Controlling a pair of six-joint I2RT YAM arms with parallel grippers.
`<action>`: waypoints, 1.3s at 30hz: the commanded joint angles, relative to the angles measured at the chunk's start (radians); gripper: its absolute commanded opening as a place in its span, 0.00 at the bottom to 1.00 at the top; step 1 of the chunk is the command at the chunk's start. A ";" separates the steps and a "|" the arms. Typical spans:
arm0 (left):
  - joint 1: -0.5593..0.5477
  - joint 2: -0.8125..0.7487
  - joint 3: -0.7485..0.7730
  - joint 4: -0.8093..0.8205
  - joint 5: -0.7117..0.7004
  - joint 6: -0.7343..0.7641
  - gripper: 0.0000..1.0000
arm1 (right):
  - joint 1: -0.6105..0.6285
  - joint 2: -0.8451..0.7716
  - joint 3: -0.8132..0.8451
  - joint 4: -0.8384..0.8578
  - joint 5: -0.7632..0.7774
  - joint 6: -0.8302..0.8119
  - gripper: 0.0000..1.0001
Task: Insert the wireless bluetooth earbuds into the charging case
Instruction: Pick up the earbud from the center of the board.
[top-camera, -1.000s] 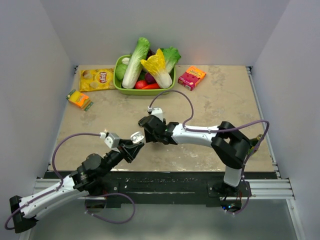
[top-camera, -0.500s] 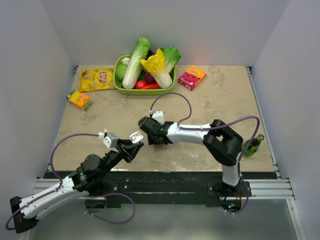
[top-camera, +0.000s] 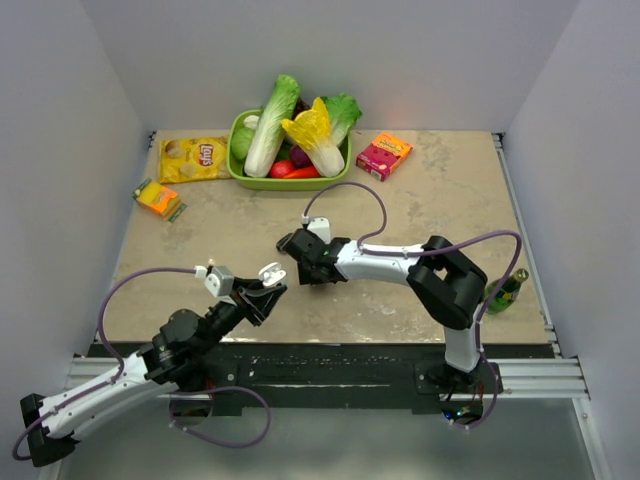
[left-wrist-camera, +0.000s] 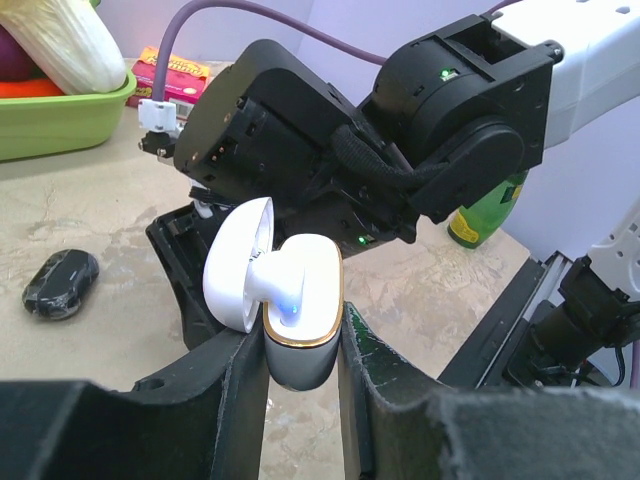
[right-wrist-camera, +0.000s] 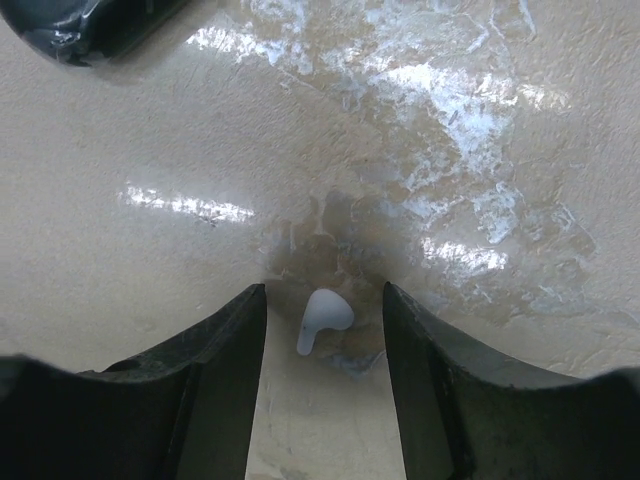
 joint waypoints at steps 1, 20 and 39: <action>-0.001 0.003 -0.004 0.023 -0.008 -0.013 0.00 | -0.021 0.053 0.015 -0.028 -0.065 0.006 0.52; -0.003 0.036 0.000 0.018 0.002 -0.016 0.00 | -0.021 0.132 0.052 -0.160 -0.144 -0.044 0.54; -0.003 0.029 -0.006 0.020 0.011 -0.021 0.00 | -0.008 0.059 -0.060 -0.131 -0.117 0.026 0.49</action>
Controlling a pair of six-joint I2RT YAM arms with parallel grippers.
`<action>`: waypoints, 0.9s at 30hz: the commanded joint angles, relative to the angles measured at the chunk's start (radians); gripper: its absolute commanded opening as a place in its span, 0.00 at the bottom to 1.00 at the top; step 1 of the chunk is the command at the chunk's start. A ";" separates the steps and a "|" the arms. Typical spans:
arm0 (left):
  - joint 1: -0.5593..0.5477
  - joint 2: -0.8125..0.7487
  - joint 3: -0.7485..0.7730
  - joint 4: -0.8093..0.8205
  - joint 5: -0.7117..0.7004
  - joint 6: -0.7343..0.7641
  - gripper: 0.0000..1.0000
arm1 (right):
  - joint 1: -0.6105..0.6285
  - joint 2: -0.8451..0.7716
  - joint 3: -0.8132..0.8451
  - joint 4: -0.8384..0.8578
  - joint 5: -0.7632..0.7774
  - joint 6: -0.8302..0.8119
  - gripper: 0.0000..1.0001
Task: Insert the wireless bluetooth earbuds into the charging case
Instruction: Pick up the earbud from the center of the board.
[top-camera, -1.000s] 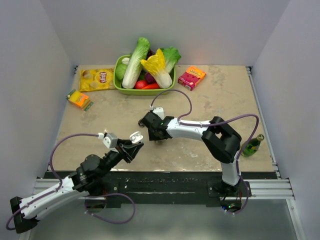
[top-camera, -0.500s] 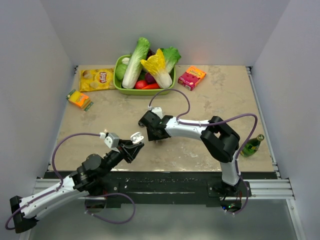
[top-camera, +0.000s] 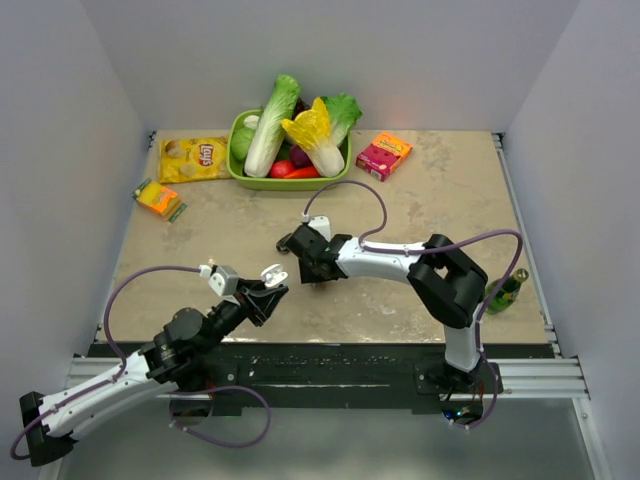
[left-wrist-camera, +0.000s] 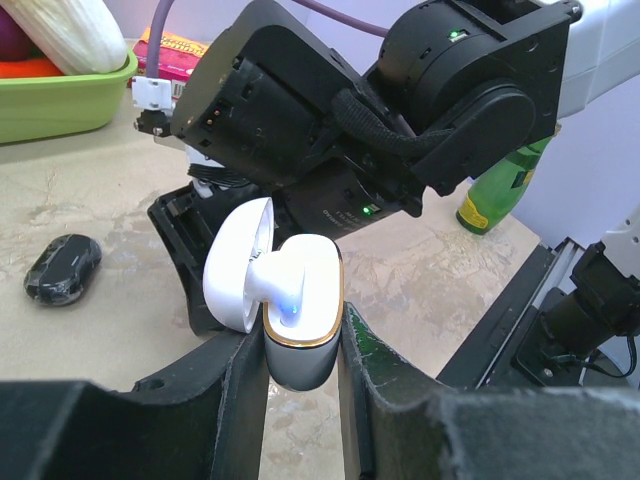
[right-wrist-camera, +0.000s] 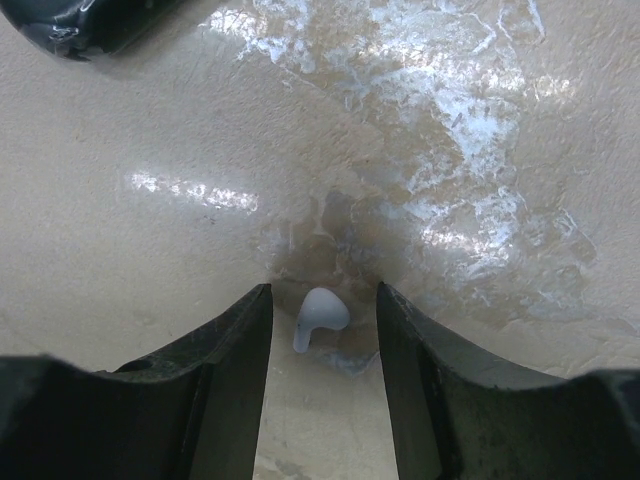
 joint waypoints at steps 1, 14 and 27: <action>-0.003 -0.003 -0.006 0.024 0.013 -0.021 0.00 | 0.015 0.047 -0.083 -0.113 -0.057 0.059 0.49; -0.004 -0.017 -0.012 0.016 0.017 -0.028 0.00 | 0.038 0.062 -0.086 -0.109 -0.061 0.066 0.41; -0.006 -0.017 -0.012 0.011 0.016 -0.031 0.00 | 0.061 0.065 -0.107 -0.078 -0.082 0.077 0.25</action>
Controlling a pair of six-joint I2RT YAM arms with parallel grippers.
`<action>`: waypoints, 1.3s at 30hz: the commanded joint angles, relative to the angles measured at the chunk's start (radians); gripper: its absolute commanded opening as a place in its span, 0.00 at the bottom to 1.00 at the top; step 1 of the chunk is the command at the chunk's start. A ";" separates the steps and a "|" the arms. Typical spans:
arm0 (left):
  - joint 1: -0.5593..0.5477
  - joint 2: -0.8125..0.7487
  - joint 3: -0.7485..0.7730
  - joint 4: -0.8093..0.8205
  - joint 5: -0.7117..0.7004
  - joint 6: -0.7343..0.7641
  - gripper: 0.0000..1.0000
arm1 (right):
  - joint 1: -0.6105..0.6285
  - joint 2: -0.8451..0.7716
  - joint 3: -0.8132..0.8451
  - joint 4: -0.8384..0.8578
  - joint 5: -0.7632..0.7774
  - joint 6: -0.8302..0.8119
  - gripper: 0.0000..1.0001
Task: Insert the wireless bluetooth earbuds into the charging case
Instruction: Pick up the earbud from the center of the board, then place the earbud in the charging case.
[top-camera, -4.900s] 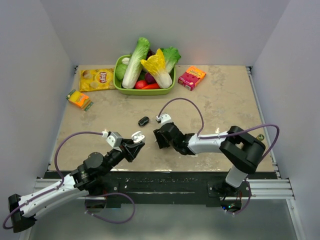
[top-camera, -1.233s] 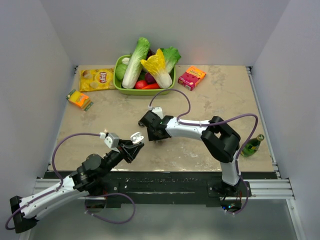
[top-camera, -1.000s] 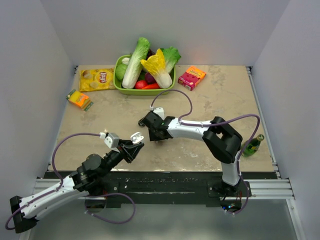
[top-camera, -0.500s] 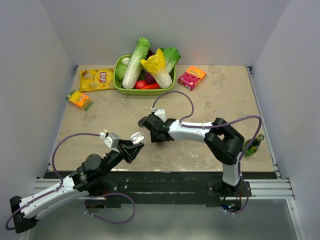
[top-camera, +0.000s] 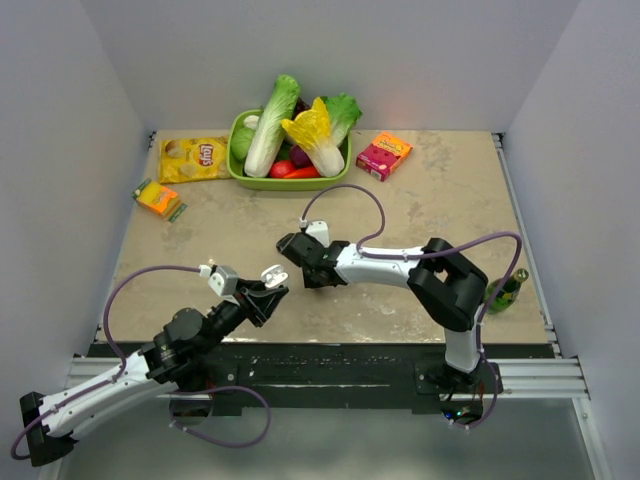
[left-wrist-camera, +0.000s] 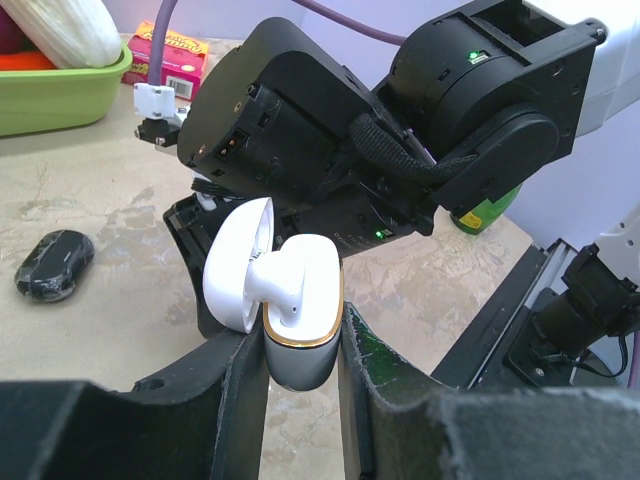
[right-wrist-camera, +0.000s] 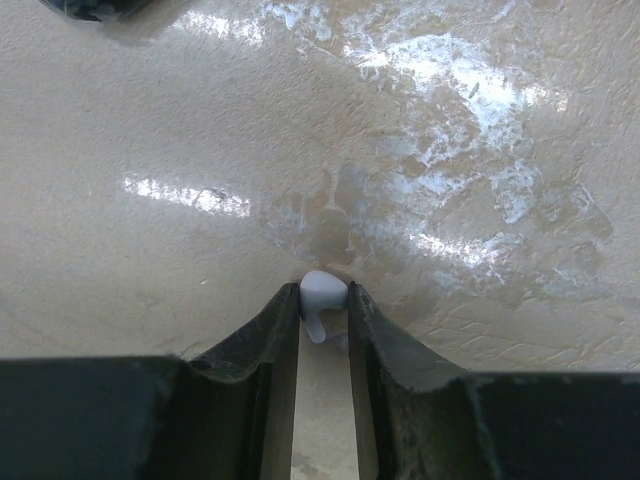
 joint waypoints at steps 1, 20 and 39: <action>-0.005 -0.010 -0.010 0.019 0.013 -0.013 0.00 | 0.017 0.075 -0.076 -0.086 -0.118 0.055 0.24; -0.005 0.037 0.001 0.105 0.004 0.000 0.00 | 0.020 -0.518 -0.171 0.109 0.145 -0.074 0.00; -0.010 0.508 0.119 0.752 0.169 0.184 0.00 | 0.023 -1.103 -0.451 0.722 -0.069 -0.580 0.00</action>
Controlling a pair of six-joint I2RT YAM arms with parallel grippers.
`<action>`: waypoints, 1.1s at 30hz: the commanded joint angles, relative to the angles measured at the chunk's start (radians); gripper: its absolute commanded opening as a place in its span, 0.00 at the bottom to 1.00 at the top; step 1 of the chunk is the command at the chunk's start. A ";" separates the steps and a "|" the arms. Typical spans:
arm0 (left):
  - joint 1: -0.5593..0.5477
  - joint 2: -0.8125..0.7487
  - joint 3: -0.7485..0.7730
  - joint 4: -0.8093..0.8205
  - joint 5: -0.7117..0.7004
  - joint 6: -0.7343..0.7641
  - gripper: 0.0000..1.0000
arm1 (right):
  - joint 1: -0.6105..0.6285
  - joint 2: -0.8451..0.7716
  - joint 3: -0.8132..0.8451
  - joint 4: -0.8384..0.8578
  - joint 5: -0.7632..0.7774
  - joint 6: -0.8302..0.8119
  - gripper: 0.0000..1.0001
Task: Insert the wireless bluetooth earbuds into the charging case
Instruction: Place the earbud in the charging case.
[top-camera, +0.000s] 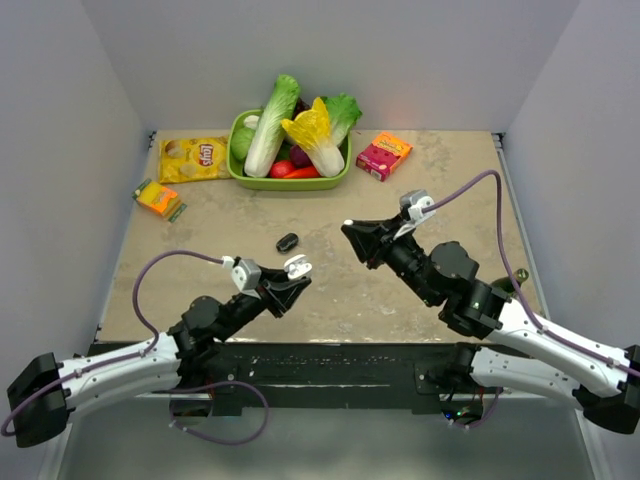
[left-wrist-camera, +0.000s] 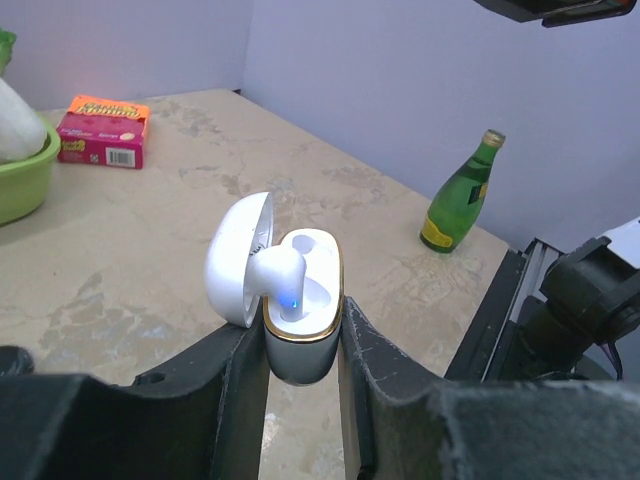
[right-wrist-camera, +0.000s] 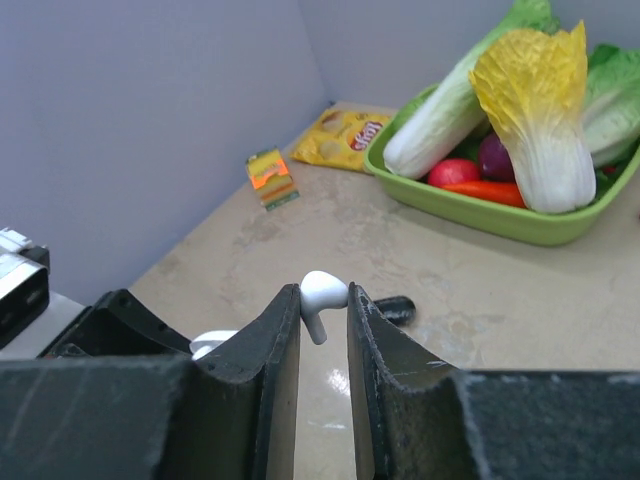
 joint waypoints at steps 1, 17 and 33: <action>-0.009 0.093 0.114 0.234 0.069 0.085 0.00 | 0.003 -0.009 -0.042 0.226 -0.076 -0.111 0.00; -0.006 0.311 0.300 0.297 0.126 0.131 0.00 | 0.014 -0.093 -0.114 0.352 -0.199 -0.138 0.00; -0.006 0.336 0.320 0.294 0.158 0.125 0.00 | 0.021 -0.066 -0.096 0.260 -0.283 -0.164 0.00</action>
